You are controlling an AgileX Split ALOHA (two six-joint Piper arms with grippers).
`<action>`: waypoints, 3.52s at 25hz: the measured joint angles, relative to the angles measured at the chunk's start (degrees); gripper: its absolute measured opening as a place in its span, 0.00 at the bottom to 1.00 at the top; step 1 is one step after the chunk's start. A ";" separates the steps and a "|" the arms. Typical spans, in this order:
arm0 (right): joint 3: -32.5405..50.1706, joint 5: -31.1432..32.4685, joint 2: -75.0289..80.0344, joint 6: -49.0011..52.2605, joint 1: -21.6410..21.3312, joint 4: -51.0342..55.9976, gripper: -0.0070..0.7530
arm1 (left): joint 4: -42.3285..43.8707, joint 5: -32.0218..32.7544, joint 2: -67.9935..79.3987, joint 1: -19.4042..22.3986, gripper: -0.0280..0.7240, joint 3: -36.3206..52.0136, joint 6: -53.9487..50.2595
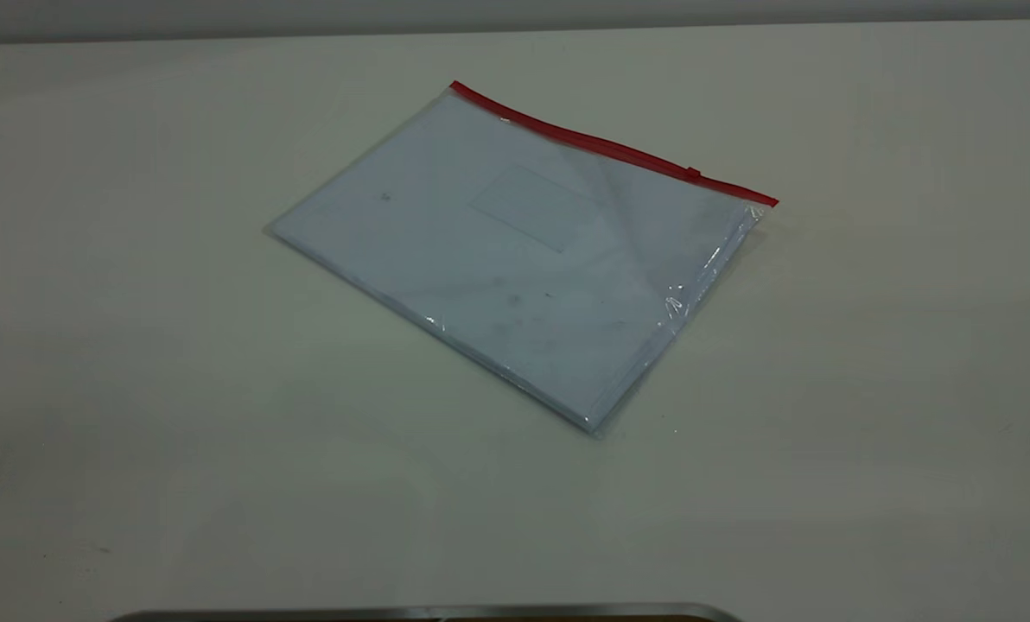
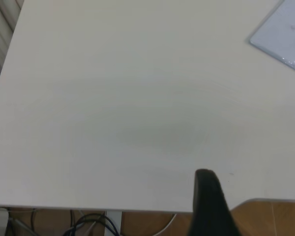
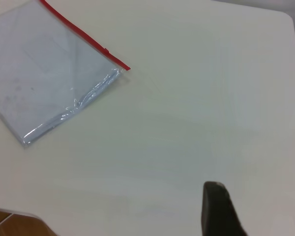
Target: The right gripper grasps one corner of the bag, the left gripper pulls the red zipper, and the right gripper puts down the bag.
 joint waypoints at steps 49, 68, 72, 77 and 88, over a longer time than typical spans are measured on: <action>-4.87 -6.62 8.18 2.69 0.00 -0.23 0.56 | -3.85 -6.90 13.08 0.00 0.75 -5.08 -0.44; -7.95 -37.32 63.21 0.33 0.00 9.18 0.72 | -17.97 -34.27 75.79 0.00 0.75 -29.27 13.32; -8.01 -42.26 74.70 -2.11 0.00 12.67 0.73 | -23.36 -34.99 85.30 0.00 0.75 -33.40 21.56; -10.69 -45.89 88.71 -7.44 0.00 17.03 0.73 | -32.01 -34.28 95.42 0.00 0.75 -38.36 34.62; -26.96 -41.53 114.16 -35.52 0.00 40.12 0.73 | -39.45 -30.73 104.54 0.00 0.75 -42.23 44.30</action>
